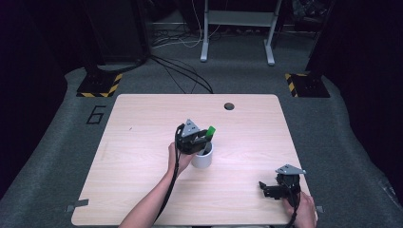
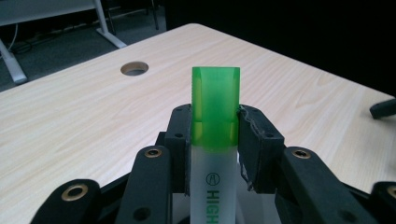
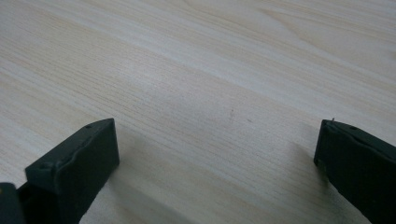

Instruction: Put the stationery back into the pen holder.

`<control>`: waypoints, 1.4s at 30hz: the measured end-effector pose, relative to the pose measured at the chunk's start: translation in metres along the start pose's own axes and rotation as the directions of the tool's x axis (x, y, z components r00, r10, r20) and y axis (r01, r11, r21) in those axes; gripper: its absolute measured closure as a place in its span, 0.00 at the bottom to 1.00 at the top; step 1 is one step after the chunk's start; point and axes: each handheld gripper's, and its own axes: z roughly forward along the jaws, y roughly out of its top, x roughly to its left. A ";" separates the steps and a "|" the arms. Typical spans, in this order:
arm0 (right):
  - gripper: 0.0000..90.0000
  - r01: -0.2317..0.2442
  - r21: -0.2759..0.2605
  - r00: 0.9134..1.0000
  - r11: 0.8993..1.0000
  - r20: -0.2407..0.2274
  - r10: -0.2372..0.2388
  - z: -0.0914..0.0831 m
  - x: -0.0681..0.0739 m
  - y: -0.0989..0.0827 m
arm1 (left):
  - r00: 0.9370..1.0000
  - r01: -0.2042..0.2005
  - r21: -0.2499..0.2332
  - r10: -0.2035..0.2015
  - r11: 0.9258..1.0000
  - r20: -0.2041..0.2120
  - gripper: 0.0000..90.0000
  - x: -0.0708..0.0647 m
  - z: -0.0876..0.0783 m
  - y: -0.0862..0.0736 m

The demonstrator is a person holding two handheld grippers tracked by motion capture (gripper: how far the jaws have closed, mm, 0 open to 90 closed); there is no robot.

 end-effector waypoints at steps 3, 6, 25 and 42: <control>0.00 0.000 0.000 1.000 1.000 0.000 0.000 0.000 0.000 0.000 | 1.000 -0.018 0.021 0.018 1.000 -0.002 0.74 -0.001 -0.004 -0.003; 0.00 0.000 0.000 1.000 1.000 0.000 0.000 0.000 0.000 0.000 | 1.000 -0.018 0.047 0.018 0.999 0.004 0.74 -0.002 -0.007 -0.005; 0.00 0.003 -0.001 1.000 1.000 0.000 -0.003 0.000 0.000 0.000 | 0.997 -0.071 0.129 0.076 0.989 -0.035 0.30 -0.015 -0.054 -0.002; 0.00 0.005 -0.002 1.000 1.000 0.000 -0.005 0.000 0.000 0.000 | 0.985 -0.050 0.176 0.078 0.983 -0.155 0.16 -0.002 -0.128 -0.033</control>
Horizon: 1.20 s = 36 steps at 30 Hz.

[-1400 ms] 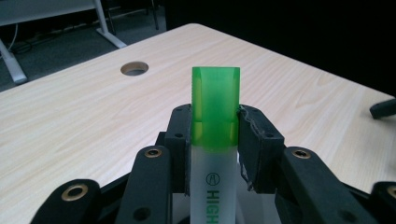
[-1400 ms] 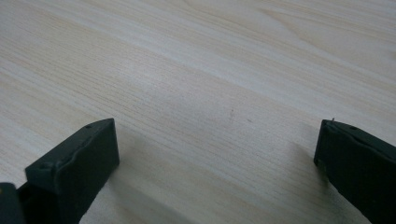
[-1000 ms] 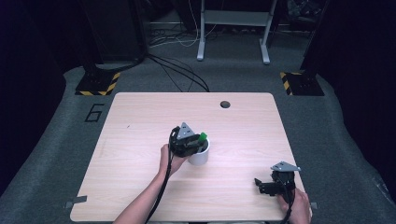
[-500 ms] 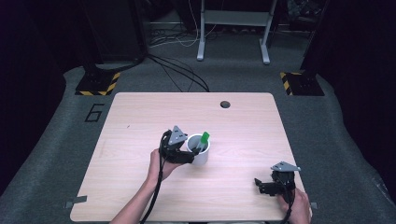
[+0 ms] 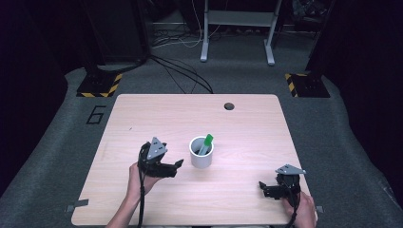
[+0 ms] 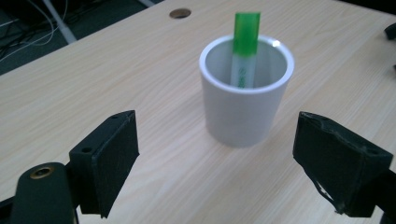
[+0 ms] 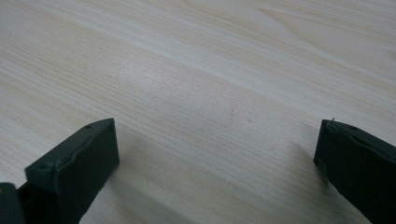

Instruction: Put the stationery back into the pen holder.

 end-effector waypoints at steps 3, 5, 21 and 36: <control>0.00 0.000 0.000 1.000 1.000 0.000 0.000 0.000 0.000 0.000 | 1.000 0.013 0.015 -0.012 1.000 -0.025 0.15 0.003 -0.006 -0.012; 0.00 -0.003 0.001 1.000 1.000 0.000 0.003 0.000 0.000 0.000 | 0.999 0.025 0.028 -0.024 0.999 -0.033 0.14 0.006 -0.010 -0.020; 0.00 -0.004 0.003 1.000 1.000 0.001 0.004 0.000 0.000 0.000 | 0.976 0.159 0.136 -0.135 0.978 -0.168 0.08 0.029 -0.016 -0.097; 0.00 -0.004 0.002 1.000 1.000 0.002 0.004 0.000 0.001 0.000 | 0.939 0.282 0.141 -0.243 0.949 -0.242 0.00 0.046 -0.004 -0.139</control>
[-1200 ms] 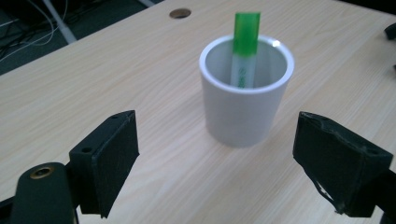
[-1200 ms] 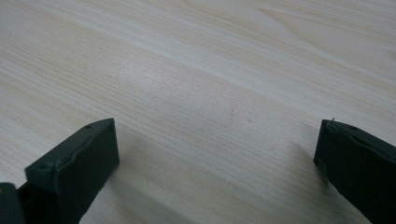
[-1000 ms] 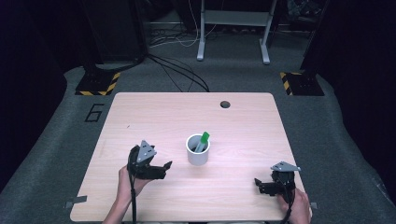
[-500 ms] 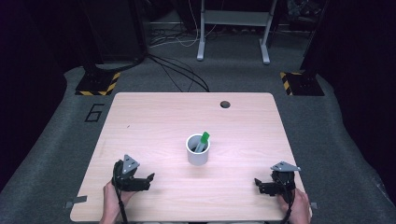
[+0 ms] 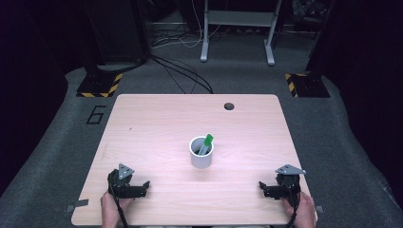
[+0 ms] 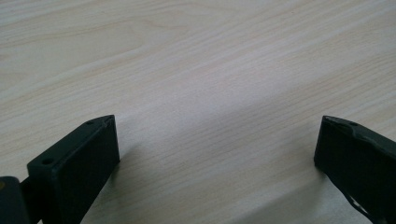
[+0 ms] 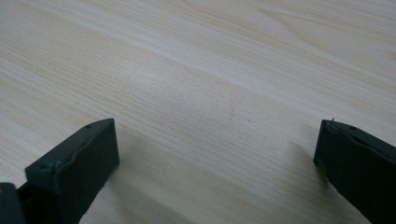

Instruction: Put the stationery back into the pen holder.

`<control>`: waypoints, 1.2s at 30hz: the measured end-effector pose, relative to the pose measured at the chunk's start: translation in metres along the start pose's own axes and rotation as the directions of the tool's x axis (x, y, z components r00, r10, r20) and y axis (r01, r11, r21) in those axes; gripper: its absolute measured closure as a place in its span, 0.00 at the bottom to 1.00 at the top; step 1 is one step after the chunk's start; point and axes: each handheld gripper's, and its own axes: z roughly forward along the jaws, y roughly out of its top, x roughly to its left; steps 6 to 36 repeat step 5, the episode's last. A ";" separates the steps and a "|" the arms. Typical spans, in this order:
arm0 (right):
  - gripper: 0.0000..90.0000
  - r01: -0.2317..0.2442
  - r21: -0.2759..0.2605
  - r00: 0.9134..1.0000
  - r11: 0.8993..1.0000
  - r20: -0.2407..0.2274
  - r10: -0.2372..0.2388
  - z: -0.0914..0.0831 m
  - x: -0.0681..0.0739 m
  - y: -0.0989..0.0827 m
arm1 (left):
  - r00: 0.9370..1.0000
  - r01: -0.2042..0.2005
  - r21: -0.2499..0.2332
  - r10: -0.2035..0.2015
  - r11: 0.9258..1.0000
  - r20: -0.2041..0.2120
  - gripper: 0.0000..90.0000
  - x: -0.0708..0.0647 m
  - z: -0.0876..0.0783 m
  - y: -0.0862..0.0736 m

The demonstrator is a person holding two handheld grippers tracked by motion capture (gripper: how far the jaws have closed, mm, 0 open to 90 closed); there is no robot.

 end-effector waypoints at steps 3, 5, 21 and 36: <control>0.00 0.000 0.000 1.000 1.000 0.000 0.000 0.000 0.000 0.000 | 1.000 0.008 0.013 -0.008 1.000 0.014 0.00 0.002 0.000 0.001; 0.00 -0.001 0.000 1.000 1.000 0.001 0.001 0.000 0.000 0.000 | 1.000 0.008 0.011 -0.008 1.000 0.012 0.00 0.003 0.001 0.001; 0.00 -0.001 0.000 1.000 1.000 0.001 0.001 0.000 0.000 0.000 | 1.000 0.008 0.011 -0.008 1.000 0.012 0.00 0.003 0.001 0.001; 0.00 -0.001 0.000 1.000 1.000 0.001 0.001 0.000 0.000 0.000 | 1.000 0.008 0.011 -0.008 1.000 0.012 0.00 0.003 0.001 0.001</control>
